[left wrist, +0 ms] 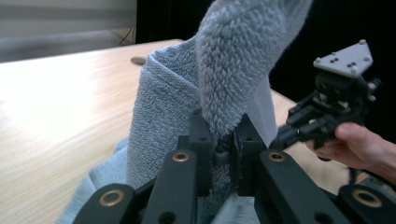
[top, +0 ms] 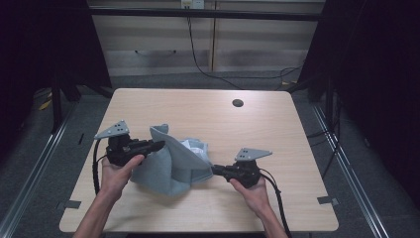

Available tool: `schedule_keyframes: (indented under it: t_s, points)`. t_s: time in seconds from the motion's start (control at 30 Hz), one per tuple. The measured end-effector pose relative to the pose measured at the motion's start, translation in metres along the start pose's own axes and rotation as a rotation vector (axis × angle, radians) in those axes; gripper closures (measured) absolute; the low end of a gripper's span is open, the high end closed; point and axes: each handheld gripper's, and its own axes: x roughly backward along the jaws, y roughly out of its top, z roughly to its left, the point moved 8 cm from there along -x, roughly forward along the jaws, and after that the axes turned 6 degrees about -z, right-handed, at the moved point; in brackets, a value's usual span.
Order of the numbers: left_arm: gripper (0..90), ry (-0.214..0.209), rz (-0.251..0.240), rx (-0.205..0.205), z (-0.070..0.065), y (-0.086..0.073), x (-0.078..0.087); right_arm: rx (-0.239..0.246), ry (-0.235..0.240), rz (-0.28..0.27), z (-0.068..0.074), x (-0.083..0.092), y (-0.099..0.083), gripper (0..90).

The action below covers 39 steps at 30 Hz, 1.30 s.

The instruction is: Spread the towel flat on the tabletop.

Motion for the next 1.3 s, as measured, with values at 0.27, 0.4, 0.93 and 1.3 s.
schedule_keyframes:
  t_s: [0.27, 0.4, 0.93, 1.3]
  points:
    - [82.0, -0.012, -0.055, -0.022, -0.010, 0.026, 0.015, 0.101, -0.035, -0.099, 0.006, 0.042, 0.086, 89.1]
    - [82.0, -0.023, -0.083, -0.014, -0.012, 0.038, 0.019, 0.157, -0.022, -0.135, 0.016, 0.057, 0.126, 88.7]
    - [81.9, 0.058, -0.054, 0.072, 0.033, 0.007, 0.028, 0.016, -0.102, -0.153, -0.042, 0.061, 0.115, 90.0]
    - [81.9, 0.023, -0.083, -0.062, -0.009, 0.043, 0.033, 0.080, -0.279, -0.258, -0.089, 0.062, 0.240, 90.0]
